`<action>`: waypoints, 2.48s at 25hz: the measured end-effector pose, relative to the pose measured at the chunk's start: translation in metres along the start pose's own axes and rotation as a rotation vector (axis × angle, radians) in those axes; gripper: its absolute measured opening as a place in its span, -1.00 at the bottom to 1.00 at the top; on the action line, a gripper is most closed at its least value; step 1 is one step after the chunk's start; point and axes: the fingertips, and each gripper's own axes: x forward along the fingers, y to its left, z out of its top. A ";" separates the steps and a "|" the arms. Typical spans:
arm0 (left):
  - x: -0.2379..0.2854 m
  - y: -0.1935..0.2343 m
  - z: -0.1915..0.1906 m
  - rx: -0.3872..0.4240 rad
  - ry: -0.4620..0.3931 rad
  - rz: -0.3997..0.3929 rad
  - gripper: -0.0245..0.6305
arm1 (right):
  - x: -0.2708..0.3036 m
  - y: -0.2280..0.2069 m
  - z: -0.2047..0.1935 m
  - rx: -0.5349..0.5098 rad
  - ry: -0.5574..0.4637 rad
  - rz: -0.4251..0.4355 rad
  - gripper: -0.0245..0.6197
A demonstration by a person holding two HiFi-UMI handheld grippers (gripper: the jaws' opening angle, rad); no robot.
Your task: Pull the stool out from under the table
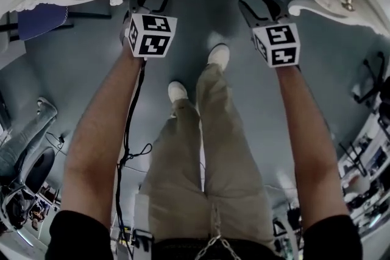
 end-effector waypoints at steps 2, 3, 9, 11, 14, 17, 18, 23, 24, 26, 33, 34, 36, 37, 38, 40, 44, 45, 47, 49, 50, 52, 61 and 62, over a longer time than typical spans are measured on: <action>0.009 0.013 -0.004 0.033 0.031 0.024 -0.33 | 0.009 -0.010 0.003 -0.003 0.007 -0.022 -0.22; 0.013 0.019 -0.006 0.049 0.048 0.033 -0.32 | 0.013 -0.014 0.003 0.000 0.011 -0.032 -0.20; 0.036 0.060 -0.024 0.075 0.139 0.072 -0.23 | 0.039 -0.048 -0.004 -0.058 0.110 -0.103 -0.05; 0.041 0.069 -0.022 0.096 0.143 0.063 -0.19 | 0.044 -0.062 -0.004 -0.059 0.142 -0.131 0.00; 0.047 0.067 -0.009 0.175 0.137 0.031 -0.18 | 0.053 -0.076 -0.009 -0.056 0.203 -0.131 0.04; 0.053 0.061 0.003 0.234 0.141 0.018 -0.15 | 0.059 -0.078 -0.010 -0.040 0.248 -0.103 0.05; 0.055 0.062 0.005 0.231 0.140 0.021 -0.15 | 0.059 -0.077 -0.009 -0.030 0.247 -0.105 0.05; 0.054 0.063 0.001 0.126 0.155 0.001 -0.15 | 0.053 -0.064 -0.014 -0.021 0.237 -0.117 0.04; 0.054 0.061 0.000 0.115 0.159 -0.004 -0.15 | 0.053 -0.062 -0.015 -0.016 0.238 -0.115 0.04; 0.053 0.057 -0.001 0.092 0.159 -0.009 -0.15 | 0.053 -0.061 -0.019 -0.006 0.239 -0.110 0.04; 0.032 0.020 -0.028 0.037 0.196 -0.016 -0.15 | 0.050 -0.063 -0.033 0.016 0.254 -0.117 0.04; 0.027 0.014 -0.036 0.038 0.200 -0.019 -0.15 | 0.049 -0.059 -0.037 0.018 0.258 -0.109 0.04; 0.019 0.007 -0.050 0.036 0.203 -0.020 -0.15 | 0.047 -0.049 -0.045 0.020 0.266 -0.093 0.04; 0.016 0.006 -0.057 0.034 0.205 -0.019 -0.15 | 0.045 -0.043 -0.048 0.024 0.269 -0.084 0.04; 0.014 0.006 -0.062 0.033 0.206 -0.016 -0.15 | 0.042 -0.035 -0.051 0.030 0.273 -0.071 0.04; 0.012 0.009 -0.070 0.031 0.211 -0.021 -0.15 | 0.035 -0.025 -0.059 0.025 0.286 -0.032 0.04; 0.020 0.012 -0.070 0.060 0.273 -0.050 -0.13 | 0.037 -0.041 -0.068 -0.024 0.326 -0.018 0.07; 0.023 0.014 -0.071 0.079 0.308 -0.048 -0.09 | 0.041 -0.043 -0.070 -0.029 0.349 -0.015 0.09; 0.029 0.018 -0.074 0.094 0.373 -0.047 -0.07 | 0.048 -0.043 -0.070 -0.028 0.387 -0.010 0.10; 0.033 0.019 -0.071 0.079 0.400 -0.062 -0.05 | 0.052 -0.045 -0.068 -0.020 0.390 -0.032 0.11; 0.034 0.019 -0.070 0.071 0.402 -0.066 -0.05 | 0.052 -0.045 -0.067 -0.009 0.385 -0.041 0.10; 0.033 0.020 -0.071 0.057 0.388 -0.058 -0.05 | 0.053 -0.043 -0.069 0.015 0.375 -0.052 0.10; 0.034 0.005 -0.075 0.045 0.394 -0.056 -0.05 | 0.043 -0.042 -0.089 0.048 0.402 -0.070 0.10; 0.033 0.001 -0.077 0.045 0.396 -0.060 -0.05 | 0.041 -0.041 -0.094 0.052 0.404 -0.073 0.10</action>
